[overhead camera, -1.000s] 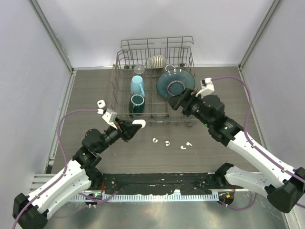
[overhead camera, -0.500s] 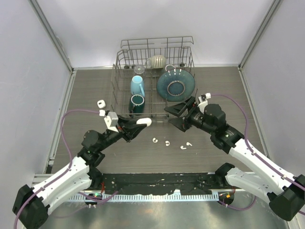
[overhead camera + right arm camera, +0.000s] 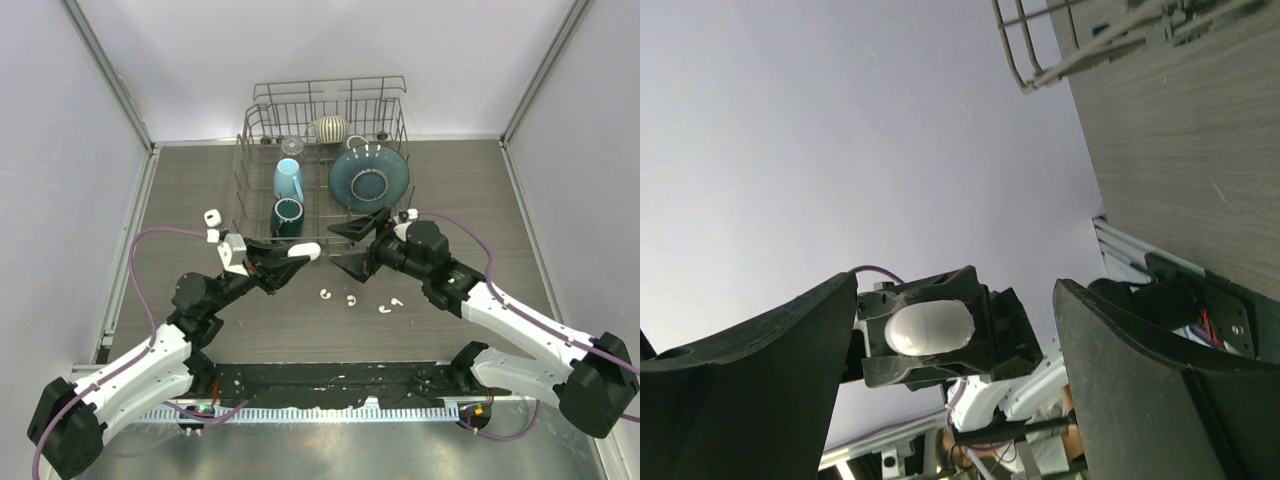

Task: Insert the wireless bluetooth earbuds into the charging case
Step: Open the charging case.

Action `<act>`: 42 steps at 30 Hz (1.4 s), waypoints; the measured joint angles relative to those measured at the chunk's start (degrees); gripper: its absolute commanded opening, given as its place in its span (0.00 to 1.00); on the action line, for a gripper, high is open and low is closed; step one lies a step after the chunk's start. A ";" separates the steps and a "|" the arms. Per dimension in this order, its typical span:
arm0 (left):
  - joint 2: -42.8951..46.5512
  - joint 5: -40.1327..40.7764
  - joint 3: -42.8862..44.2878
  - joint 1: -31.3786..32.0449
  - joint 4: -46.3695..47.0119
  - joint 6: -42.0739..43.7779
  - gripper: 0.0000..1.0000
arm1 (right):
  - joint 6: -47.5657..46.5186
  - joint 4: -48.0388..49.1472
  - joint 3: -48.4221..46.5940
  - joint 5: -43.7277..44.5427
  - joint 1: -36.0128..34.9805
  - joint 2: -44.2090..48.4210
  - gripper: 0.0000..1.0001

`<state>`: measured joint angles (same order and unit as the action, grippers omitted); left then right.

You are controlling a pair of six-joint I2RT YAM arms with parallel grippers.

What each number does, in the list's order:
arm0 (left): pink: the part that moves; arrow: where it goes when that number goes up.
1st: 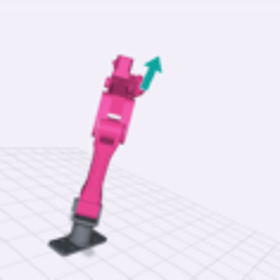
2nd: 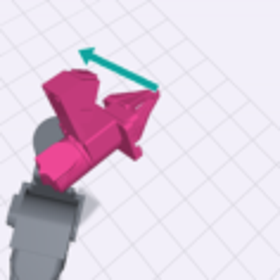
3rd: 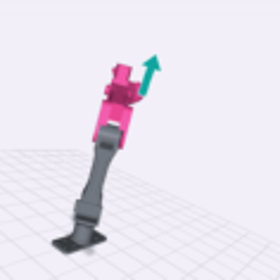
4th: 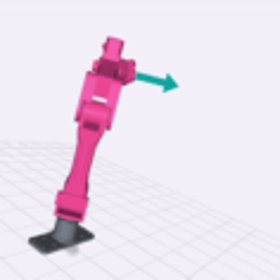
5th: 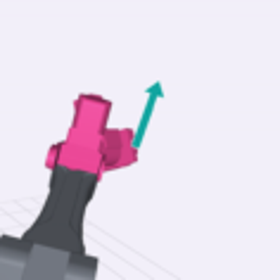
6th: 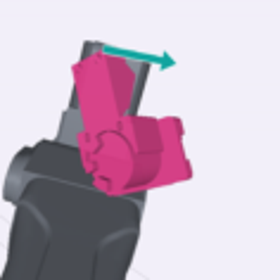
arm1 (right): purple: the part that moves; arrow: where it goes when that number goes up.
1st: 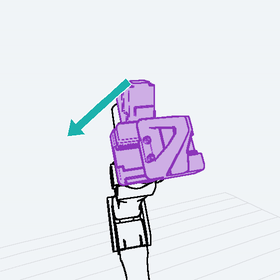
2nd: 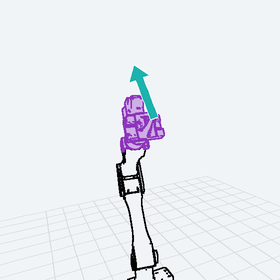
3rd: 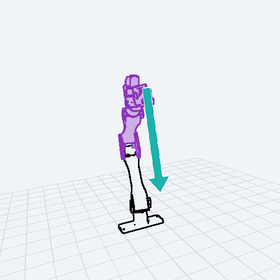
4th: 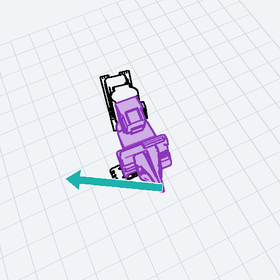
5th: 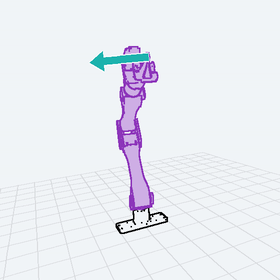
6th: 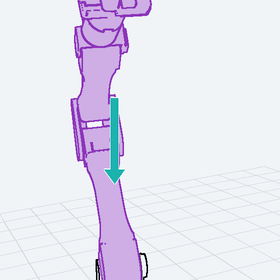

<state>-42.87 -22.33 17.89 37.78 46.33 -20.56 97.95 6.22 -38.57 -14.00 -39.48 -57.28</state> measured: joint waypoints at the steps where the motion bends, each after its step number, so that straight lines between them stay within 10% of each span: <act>1: -0.07 0.00 0.00 0.00 0.31 0.00 0.00 | 0.72 0.85 0.00 0.04 -0.79 -1.11 0.83; 42: 3.34 5.86 -2.47 0.00 1.44 1.57 0.00 | 4.15 12.79 -6.97 -1.27 -9.70 -13.29 0.65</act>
<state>-39.53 -16.47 15.42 37.78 47.77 -18.98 102.10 19.00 -45.54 -15.27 -49.19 -70.57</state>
